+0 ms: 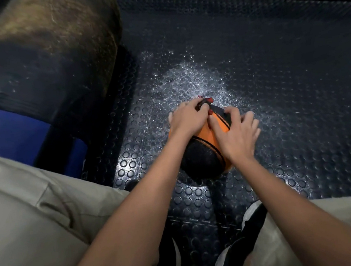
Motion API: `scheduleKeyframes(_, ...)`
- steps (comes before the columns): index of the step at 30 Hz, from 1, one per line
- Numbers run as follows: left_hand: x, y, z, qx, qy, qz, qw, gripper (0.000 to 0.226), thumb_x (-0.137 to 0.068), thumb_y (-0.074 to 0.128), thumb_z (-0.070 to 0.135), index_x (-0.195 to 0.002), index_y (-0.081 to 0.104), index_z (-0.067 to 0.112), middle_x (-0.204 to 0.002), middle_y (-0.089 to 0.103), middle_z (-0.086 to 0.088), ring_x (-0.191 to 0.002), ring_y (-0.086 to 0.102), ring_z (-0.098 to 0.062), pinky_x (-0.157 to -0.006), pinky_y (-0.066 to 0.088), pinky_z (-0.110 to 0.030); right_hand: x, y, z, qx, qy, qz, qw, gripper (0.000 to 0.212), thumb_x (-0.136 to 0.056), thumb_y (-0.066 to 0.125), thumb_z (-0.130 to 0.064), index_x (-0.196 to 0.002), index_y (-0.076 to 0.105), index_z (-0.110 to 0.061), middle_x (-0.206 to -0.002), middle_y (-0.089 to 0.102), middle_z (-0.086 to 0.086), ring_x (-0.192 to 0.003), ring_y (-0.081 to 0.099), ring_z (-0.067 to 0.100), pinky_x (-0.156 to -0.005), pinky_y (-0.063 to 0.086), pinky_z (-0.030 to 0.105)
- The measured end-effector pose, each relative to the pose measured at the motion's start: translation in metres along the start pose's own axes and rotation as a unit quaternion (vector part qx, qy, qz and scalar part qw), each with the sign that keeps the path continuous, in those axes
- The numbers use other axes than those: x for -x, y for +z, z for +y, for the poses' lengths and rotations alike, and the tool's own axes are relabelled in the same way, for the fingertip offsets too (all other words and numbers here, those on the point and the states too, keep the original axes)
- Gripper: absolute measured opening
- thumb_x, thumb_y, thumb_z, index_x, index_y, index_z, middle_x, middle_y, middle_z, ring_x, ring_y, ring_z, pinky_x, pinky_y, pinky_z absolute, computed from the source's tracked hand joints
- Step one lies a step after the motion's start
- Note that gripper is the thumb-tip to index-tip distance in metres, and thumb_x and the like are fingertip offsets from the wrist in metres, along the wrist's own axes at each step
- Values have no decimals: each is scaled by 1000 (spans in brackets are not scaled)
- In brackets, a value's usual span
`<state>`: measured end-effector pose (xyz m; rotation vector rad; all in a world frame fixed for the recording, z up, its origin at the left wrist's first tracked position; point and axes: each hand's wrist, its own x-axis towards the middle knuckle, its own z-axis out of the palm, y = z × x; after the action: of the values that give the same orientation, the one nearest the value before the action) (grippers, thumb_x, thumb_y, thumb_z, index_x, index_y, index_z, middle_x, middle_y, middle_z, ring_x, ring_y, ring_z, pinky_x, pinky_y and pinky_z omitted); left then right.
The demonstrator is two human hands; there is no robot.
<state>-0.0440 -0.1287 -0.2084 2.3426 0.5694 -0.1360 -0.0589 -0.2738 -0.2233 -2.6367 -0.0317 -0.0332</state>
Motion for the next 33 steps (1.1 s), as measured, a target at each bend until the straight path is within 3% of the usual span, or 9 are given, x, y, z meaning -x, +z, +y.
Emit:
scheduleKeyframes(2, -4, -3, -12, 16, -6, 16, 1000, 43, -96, 41, 56, -133, 57, 42, -134, 61, 1, -124, 54, -22, -113, 31, -49, 4, 4, 4, -59, -27, -17, 998, 53, -93, 44, -72, -134, 49, -38, -125, 41, 1, -118, 40, 23, -105, 30, 44)
scheduleKeyframes(4, -4, -1, -32, 79, -41, 23, 996, 41, -97, 39, 57, -126, 58, 35, -120, 64, 1, -107, 59, -20, -94, 44, -40, 6, 5, 6, -108, -50, -27, 993, 54, -94, 44, -69, -139, 48, -39, -135, 41, -6, -128, 41, 17, -112, 29, 44)
scheduleKeyframes(7, 0, 8, -61, 181, -104, 20, 978, 37, -100, 33, 55, -112, 55, 28, -100, 60, 3, -89, 56, -16, -71, 38, -29, 6, 5, 5, -128, -58, -34, 989, 53, -94, 43, -70, -138, 49, -42, -140, 42, -14, -130, 40, 8, -114, 29, 45)
scheduleKeyframes(13, 6, 6, -75, 216, -182, 18, 959, 43, -103, 24, 48, -122, 51, 21, -110, 59, -3, -99, 56, -21, -82, 44, -36, 8, 11, -9, -101, -72, -31, 992, 54, -90, 46, -72, -135, 53, -42, -136, 45, -12, -127, 43, 12, -114, 30, 49)
scheduleKeyframes(17, 6, -2, -25, 85, -96, -5, 992, 45, -104, 24, 49, -141, 44, 33, -140, 49, -10, -129, 46, -30, -109, 36, -49, 5, 10, -4, -104, -21, -12, 994, 52, -91, 48, -69, -136, 53, -42, -131, 45, -10, -125, 42, 16, -113, 29, 50)
scheduleKeyframes(20, 4, -5, -10, 28, -24, -23, 999, 50, -104, 23, 53, -146, 42, 33, -145, 47, -8, -133, 44, -28, -112, 33, -49, 1, 8, 4, -113, 28, -17, 993, 57, -92, 43, -72, -140, 50, -42, -136, 43, -7, -131, 39, 19, -115, 24, 50)
scheduleKeyframes(24, 0, 3, -39, 123, -48, -23, 991, 51, -105, 18, 53, -125, 54, 24, -110, 58, 1, -111, 54, -21, -99, 41, -40, -6, 6, 18, -140, 40, -31, 989, 55, -93, 42, -74, -139, 50, -44, -138, 43, -8, -131, 38, 16, -114, 19, 46)
scheduleKeyframes(30, 3, 44, -94, 333, -243, -71, 909, 98, -77, 13, 80, -138, 53, 16, -136, 58, -14, -130, 52, -34, -110, 39, -59, -5, 5, 17, -156, 76, -19, 985, 51, -93, 43, -72, -136, 51, -46, -141, 42, -7, -132, 37, 17, -113, 20, 45)
scheduleKeyframes(33, 8, 28, -61, 286, -197, -29, 937, 78, -89, 13, 74, -135, 55, 26, -136, 58, -5, -127, 54, -26, -109, 40, -55, -4, 7, 9, -133, 101, -8, 986, 53, -94, 40, -71, -138, 50, -44, -144, 42, -3, -134, 36, 22, -113, 20, 47)
